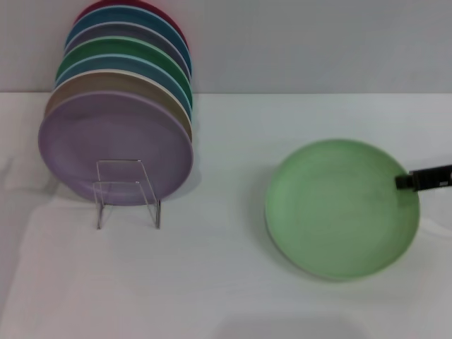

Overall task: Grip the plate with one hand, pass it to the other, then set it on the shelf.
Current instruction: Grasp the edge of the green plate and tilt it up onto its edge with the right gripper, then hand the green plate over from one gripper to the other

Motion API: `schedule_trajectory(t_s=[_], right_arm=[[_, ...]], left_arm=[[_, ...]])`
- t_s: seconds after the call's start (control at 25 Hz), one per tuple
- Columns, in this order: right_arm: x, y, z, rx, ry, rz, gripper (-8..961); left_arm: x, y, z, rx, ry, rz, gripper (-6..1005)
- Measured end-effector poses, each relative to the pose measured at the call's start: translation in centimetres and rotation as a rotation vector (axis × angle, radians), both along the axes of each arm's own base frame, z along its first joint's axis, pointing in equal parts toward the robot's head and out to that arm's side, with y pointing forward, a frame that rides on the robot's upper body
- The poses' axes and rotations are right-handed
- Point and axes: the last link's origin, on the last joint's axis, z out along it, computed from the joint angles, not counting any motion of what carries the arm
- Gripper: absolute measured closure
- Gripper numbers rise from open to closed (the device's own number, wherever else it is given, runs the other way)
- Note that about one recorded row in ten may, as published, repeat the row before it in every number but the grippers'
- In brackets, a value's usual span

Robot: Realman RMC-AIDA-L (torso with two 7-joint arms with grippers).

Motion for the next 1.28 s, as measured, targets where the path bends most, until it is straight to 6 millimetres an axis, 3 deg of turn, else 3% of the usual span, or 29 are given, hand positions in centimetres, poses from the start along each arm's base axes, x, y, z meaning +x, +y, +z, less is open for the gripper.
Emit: schedule_trajectory(t_s=[0.32,0.92,1.28], right_arm=[[0.2,0.9,0.5,0.165,-0.063,0.143,929],[-1.7,1.5,-0.3,0.395,-0.071,0.379,928],[-3.2,1.1,-2.8,0.509,-0.172,0.493,926]], left_arm=[[0.0,0.0,0.0,0.001,0.000,-0.001,231],[0.0,-0.1,0.0,-0.004,-0.007,-0.004,241],[0.0,-0.2,-0.2,-0.013,-0.003,-0.007,247]])
